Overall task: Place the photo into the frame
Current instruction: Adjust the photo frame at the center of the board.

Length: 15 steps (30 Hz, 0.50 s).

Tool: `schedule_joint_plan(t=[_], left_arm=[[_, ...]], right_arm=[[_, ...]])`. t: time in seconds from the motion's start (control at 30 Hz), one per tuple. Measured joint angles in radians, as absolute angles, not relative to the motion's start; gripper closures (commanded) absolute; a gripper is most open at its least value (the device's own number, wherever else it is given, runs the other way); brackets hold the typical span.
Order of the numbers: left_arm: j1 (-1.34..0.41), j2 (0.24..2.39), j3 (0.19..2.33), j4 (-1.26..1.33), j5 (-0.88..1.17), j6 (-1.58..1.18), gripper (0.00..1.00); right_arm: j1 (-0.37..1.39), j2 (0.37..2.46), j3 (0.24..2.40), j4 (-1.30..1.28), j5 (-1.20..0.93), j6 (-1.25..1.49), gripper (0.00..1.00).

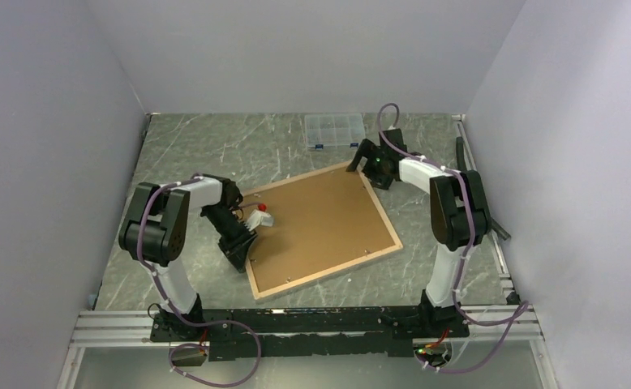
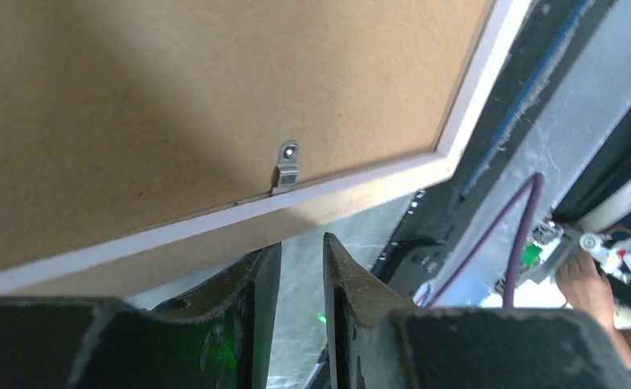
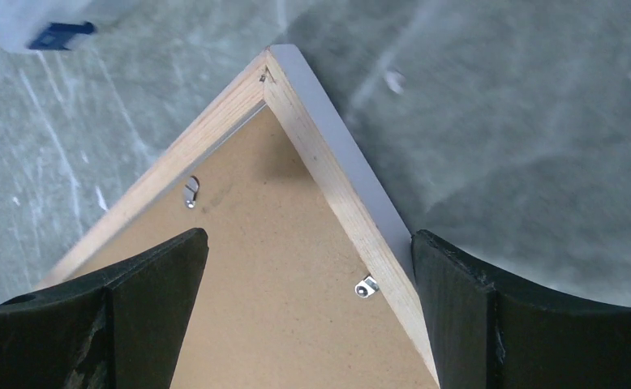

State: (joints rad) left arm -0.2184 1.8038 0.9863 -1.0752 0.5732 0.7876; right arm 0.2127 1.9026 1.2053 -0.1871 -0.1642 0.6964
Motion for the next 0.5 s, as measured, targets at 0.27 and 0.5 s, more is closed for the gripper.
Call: schedule_joint_plan(t=[0.27, 0.5], left_arm=[[-0.263, 1.784, 1.042, -1.209, 0.619, 0.893, 0.58], [-0.033, 1.8, 1.398, -1.41, 0.683, 1.016, 0.62]], right_arm=[[0.202, 1.915, 1.282, -0.244, -0.19, 0.702, 0.0], [0.176, 1.689, 1.121, -0.309, -0.165, 0.696, 0.0]])
